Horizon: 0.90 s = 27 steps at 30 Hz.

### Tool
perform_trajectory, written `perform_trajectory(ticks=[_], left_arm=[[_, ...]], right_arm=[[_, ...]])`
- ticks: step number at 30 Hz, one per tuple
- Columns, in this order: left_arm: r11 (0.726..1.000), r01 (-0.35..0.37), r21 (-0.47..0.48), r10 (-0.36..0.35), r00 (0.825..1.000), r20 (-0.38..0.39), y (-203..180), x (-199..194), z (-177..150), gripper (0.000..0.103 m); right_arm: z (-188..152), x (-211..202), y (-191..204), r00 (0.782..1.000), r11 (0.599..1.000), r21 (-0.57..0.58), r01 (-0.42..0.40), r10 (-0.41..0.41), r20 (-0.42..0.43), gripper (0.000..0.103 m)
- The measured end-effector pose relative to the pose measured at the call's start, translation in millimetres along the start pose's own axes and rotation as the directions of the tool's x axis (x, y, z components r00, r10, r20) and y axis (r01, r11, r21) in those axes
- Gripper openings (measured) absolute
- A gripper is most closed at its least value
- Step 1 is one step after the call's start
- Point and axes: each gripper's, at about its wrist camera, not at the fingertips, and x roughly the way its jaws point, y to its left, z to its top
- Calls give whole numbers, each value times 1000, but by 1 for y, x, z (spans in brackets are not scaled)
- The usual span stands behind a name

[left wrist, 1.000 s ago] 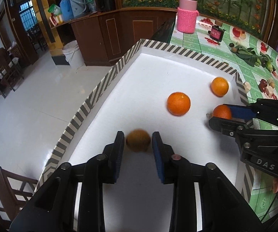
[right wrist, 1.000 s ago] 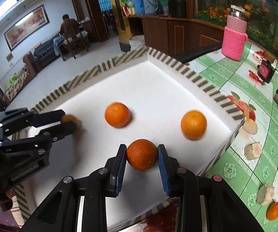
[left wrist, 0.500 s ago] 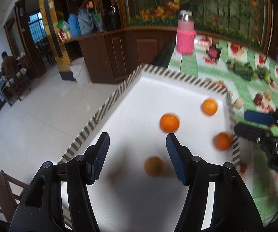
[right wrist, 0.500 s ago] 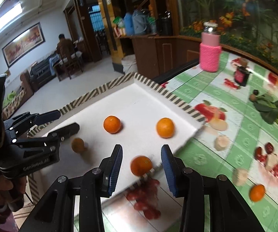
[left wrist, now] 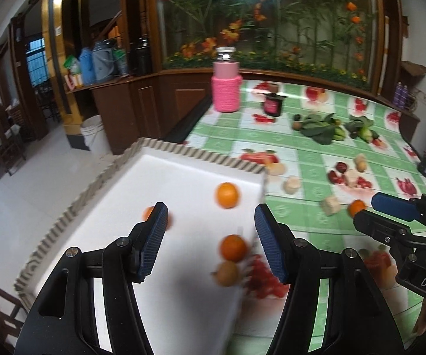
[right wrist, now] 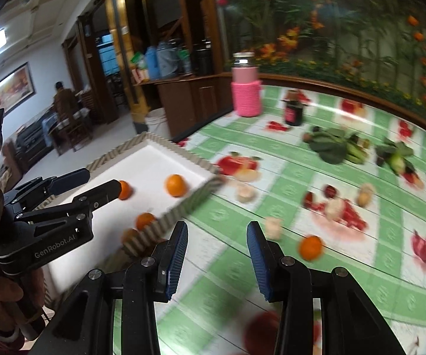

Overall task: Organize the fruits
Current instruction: 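Carry both fruits over the white tray and open both tools to release them, then move both open tools back over the tablecloth toward an orange and a cube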

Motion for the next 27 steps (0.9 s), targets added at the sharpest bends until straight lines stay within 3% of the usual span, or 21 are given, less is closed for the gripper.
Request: perform_trajectory(ticks=[13,27], left_arm=[[994,78,82,-77,997,-20,-63,6,2,61],[990,107,86,-100,992,-82,-77,27,-1,61]], right_arm=[[-40,-31,-81,993,983,143,118,-116,-21,40],[-49,-8,-102,993,979,176,102,-90,-71,40]])
